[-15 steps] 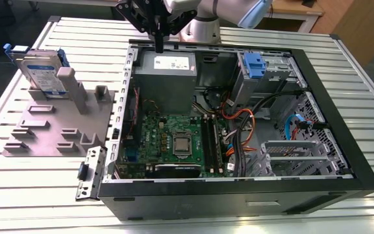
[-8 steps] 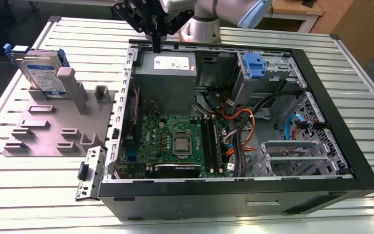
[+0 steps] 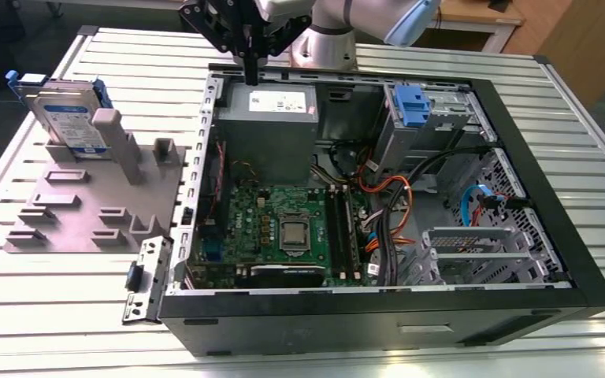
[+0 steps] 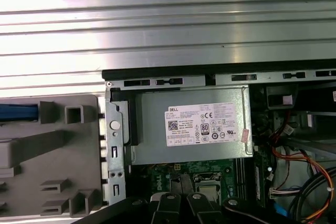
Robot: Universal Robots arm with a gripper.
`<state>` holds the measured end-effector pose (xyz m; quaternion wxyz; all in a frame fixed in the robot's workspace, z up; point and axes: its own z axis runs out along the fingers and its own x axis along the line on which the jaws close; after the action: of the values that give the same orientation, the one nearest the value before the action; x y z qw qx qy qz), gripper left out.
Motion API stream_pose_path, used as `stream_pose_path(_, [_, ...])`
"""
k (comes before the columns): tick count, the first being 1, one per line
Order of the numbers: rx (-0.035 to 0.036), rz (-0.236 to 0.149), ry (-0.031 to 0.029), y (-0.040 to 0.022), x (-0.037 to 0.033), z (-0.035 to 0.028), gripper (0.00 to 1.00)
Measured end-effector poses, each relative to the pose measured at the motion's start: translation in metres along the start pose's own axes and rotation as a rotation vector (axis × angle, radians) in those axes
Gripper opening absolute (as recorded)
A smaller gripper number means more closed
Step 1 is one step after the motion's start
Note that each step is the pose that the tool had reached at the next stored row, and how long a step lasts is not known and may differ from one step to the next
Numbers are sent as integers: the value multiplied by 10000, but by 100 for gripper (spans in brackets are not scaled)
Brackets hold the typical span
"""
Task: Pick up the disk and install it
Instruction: 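Reach for the disk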
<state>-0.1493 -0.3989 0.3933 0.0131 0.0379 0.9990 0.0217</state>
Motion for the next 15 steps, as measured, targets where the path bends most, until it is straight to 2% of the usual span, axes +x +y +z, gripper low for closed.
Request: stream_pose_path(15, [0,0,0,-2,26,-1,11])
